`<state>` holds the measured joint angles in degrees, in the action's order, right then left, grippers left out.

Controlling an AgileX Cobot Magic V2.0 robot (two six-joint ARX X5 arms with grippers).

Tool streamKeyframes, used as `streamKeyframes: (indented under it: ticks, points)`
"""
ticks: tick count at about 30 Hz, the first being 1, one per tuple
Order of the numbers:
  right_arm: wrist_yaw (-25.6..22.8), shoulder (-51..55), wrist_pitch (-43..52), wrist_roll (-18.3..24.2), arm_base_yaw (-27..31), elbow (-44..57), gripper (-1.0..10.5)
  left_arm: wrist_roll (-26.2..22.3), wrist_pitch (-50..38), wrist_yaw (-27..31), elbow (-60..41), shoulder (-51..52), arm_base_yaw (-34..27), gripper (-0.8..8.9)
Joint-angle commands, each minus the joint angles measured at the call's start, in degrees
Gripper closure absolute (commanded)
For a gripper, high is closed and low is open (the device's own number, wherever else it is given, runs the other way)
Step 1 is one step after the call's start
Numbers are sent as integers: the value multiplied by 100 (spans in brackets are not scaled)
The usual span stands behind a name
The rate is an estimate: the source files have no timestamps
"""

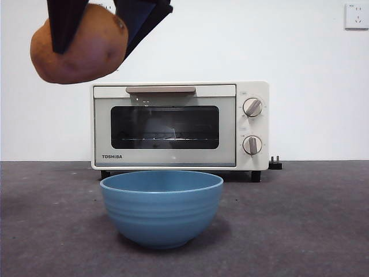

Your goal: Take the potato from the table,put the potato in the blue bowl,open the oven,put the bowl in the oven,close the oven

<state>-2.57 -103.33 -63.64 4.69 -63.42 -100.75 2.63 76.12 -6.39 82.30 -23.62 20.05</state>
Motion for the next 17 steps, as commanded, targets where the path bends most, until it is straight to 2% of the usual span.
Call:
streamKeyframes:
  ticks: [1,4,10,13,17]
  points:
    - [-4,271,136,-76,-22,566,957,42,-22,0,-4,-70,20,819]
    - [-13,723,553,-341,-20,1443,957,39,-20,-2,-4,-133,20,819]
    - [-66,1611,1733,-1290,-20,2973,957,37,-20,-2,-4,-358,20,819]
    - [-149,1759,2111,-1720,-7,3250,957,37,-22,-2,-7,-514,20,819]
    - [-433,1703,2245,-1952,59,3292,957,37,-20,-2,-7,-721,20,819]
